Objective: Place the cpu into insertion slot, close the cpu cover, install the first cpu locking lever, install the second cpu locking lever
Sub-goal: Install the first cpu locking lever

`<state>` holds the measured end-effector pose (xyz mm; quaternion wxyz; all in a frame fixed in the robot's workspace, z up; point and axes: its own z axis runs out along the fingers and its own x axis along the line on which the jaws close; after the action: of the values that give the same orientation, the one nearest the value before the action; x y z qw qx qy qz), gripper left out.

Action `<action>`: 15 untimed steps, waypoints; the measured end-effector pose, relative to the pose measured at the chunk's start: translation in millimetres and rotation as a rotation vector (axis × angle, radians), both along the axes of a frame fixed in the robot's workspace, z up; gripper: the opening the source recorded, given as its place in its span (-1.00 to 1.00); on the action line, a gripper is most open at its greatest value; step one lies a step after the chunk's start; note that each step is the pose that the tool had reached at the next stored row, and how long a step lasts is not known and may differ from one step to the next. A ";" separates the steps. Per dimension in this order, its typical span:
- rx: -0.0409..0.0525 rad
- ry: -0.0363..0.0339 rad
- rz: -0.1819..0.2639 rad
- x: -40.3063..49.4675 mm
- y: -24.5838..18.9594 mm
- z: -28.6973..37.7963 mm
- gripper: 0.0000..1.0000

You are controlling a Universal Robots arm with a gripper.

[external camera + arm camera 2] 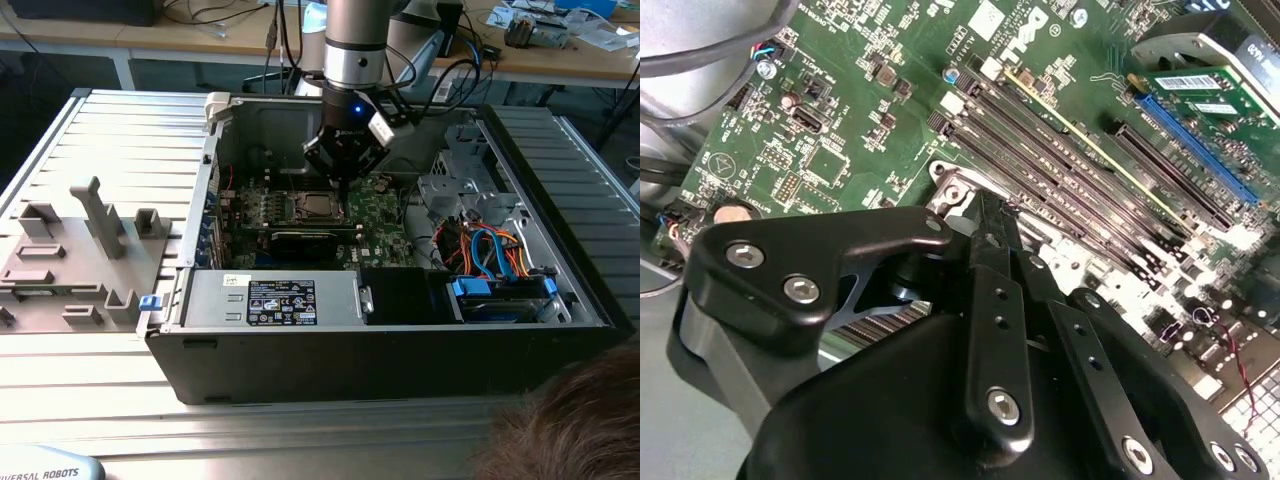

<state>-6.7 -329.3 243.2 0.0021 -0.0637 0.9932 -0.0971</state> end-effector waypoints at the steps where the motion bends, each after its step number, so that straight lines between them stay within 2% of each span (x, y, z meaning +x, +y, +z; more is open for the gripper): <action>1: -0.0013 0.0000 0.004 0.0 0.0 0.0 -0.79; 15: -0.0187 0.0000 0.046 0.0 0.0 -0.2 -0.79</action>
<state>-6.7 -329.3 243.0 0.0037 -0.0865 0.9906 -0.1063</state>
